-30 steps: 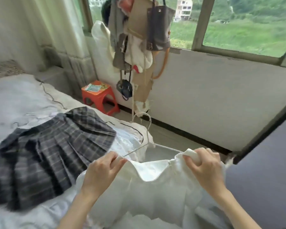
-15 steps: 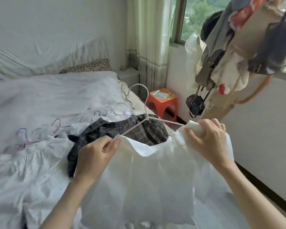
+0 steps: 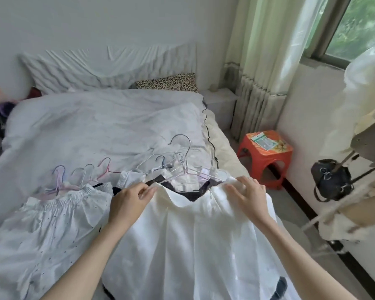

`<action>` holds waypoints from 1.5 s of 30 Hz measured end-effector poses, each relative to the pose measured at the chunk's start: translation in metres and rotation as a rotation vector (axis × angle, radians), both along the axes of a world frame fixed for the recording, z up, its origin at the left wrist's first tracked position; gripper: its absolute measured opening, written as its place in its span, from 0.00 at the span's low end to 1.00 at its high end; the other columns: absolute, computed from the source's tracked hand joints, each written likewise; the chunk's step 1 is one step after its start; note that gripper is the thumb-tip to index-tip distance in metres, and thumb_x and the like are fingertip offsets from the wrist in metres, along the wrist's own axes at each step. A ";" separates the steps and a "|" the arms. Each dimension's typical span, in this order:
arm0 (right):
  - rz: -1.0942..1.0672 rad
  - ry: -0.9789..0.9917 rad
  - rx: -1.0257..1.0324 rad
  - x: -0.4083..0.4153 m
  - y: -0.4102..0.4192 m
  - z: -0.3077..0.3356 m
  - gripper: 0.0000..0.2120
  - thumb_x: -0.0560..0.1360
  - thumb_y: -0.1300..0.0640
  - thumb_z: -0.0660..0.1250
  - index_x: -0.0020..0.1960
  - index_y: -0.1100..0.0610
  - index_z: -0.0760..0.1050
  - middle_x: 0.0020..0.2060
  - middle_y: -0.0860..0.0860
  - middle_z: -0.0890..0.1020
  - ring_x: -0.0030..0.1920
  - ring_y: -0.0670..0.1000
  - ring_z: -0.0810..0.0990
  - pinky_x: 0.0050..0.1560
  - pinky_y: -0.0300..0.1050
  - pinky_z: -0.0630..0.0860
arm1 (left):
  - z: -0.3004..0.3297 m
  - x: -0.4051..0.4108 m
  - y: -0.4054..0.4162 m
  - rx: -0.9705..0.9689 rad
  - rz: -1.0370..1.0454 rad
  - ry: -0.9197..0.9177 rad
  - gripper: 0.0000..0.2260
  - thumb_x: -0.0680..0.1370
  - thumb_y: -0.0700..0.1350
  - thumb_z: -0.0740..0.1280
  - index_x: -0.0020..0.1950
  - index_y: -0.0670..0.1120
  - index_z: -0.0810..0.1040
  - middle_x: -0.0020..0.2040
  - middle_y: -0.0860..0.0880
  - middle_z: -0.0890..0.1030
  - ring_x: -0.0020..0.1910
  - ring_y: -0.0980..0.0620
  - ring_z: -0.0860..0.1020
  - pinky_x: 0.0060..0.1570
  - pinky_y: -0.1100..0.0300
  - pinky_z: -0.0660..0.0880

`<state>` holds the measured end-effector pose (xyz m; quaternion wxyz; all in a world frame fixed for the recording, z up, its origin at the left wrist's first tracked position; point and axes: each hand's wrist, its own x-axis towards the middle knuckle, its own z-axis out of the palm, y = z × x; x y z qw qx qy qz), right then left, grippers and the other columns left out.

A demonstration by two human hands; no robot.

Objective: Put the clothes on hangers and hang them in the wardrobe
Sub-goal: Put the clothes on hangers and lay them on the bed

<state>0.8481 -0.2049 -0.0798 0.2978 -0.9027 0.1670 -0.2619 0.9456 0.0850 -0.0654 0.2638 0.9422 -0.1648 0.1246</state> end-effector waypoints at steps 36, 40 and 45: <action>-0.482 0.337 -0.179 -0.221 0.100 -0.033 0.23 0.78 0.40 0.48 0.62 0.53 0.70 0.57 0.51 0.79 0.56 0.54 0.78 0.58 0.55 0.73 | -0.043 -0.119 -0.063 0.212 -0.942 -0.080 0.22 0.81 0.54 0.43 0.67 0.48 0.68 0.67 0.46 0.72 0.69 0.48 0.64 0.68 0.52 0.58; -0.715 0.250 -0.207 -0.304 0.124 -0.010 0.22 0.78 0.42 0.51 0.63 0.54 0.71 0.57 0.51 0.78 0.57 0.53 0.77 0.61 0.57 0.69 | -0.019 -0.178 -0.089 0.132 -1.126 -0.162 0.19 0.79 0.51 0.52 0.66 0.47 0.69 0.66 0.44 0.73 0.68 0.45 0.67 0.66 0.49 0.62; -1.050 0.213 -0.205 -0.427 0.150 0.008 0.23 0.76 0.44 0.55 0.63 0.58 0.73 0.58 0.55 0.78 0.58 0.55 0.77 0.62 0.58 0.69 | 0.004 -0.294 -0.129 -0.011 -1.359 -0.143 0.20 0.77 0.50 0.54 0.64 0.44 0.73 0.65 0.43 0.74 0.66 0.43 0.69 0.65 0.49 0.65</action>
